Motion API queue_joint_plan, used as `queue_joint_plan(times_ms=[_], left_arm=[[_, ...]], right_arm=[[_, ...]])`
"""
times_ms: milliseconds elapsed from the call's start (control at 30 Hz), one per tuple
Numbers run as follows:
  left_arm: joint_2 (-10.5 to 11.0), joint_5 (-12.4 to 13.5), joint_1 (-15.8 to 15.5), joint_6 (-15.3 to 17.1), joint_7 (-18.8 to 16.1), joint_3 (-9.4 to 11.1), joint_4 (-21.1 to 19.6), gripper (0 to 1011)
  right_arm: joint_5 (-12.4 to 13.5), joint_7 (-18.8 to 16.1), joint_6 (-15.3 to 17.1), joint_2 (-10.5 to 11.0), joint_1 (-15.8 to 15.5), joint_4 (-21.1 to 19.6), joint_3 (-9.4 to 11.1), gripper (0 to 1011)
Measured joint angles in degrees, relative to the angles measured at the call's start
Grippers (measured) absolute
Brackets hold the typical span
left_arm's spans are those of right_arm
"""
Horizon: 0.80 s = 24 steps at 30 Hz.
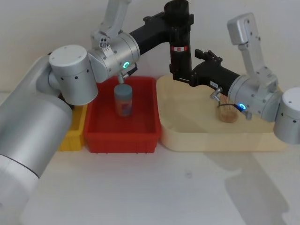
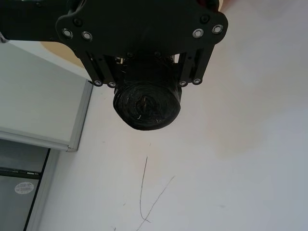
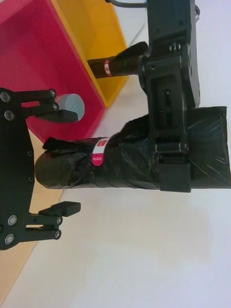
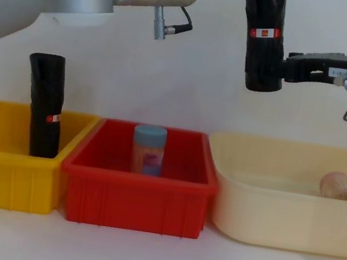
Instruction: Pick up the garbage bag with the one hand and transfer it to the other hand.
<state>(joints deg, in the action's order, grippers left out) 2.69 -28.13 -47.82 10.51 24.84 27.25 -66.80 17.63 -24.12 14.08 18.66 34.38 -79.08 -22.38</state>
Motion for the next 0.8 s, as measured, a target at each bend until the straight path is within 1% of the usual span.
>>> queue_joint_plan(times_ms=[333, 633, 767, 800], left_arm=[[0.0, 0.0, 0.0, 0.0, 0.0, 0.0, 0.0, 498], [0.0, 0.0, 0.0, 0.0, 0.0, 0.0, 0.0, 498], [0.0, 0.0, 0.0, 0.0, 0.0, 0.0, 0.0, 498], [0.0, 0.01, 0.0, 0.0, 0.0, 0.0, 0.0, 498]], right_arm=[[-0.64, 0.07, -0.84, -0.76, 2.21, 2.55, -1.23, 1001], [-1.17, 0.07, -0.81, -1.24, 3.63, 3.77, -1.96, 1002], [-1.34, 0.07, -0.75, -1.41, 4.09, 4.21, -2.18, 939], [-1.36, 0.07, -0.75, -1.43, 4.13, 4.25, -2.21, 896]])
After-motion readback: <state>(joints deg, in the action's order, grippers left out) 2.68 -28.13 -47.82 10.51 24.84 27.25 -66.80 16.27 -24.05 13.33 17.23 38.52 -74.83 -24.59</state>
